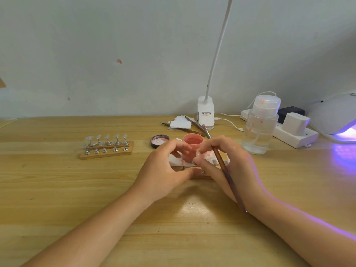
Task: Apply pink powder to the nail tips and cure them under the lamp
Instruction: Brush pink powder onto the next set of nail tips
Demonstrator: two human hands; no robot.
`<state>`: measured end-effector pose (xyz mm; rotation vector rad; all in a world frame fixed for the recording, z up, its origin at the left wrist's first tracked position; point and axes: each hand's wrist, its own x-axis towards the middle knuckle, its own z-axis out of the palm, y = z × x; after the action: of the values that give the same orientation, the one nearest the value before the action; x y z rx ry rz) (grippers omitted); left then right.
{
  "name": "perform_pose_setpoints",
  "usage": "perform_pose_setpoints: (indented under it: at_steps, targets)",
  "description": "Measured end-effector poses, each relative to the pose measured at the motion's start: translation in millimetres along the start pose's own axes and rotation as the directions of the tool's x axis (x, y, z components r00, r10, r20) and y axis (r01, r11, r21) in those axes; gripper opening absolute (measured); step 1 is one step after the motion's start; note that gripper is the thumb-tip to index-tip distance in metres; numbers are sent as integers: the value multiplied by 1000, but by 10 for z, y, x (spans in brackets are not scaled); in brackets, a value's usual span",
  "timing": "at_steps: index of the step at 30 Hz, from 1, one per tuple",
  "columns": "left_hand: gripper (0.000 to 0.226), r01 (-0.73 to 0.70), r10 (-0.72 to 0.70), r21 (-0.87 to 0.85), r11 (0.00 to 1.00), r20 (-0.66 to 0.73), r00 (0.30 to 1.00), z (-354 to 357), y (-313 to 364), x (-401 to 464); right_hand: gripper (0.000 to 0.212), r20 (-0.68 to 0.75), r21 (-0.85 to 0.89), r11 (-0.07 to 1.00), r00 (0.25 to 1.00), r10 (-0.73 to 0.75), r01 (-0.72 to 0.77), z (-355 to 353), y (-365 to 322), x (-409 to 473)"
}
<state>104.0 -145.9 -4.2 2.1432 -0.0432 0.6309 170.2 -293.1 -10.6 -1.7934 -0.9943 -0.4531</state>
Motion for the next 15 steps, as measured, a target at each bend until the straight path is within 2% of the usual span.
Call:
perform_pose_setpoints:
  at_steps: [3,15]
  targets:
    - [40,24,-25,33,999,36,999,13,-48,-7,22,53,-60,998,998,-20,23,10,39,2]
    - [29,69,-65,-43,997,92,994,23,-79,3,25,122,-165,981,989,-80,99,-31,62,4]
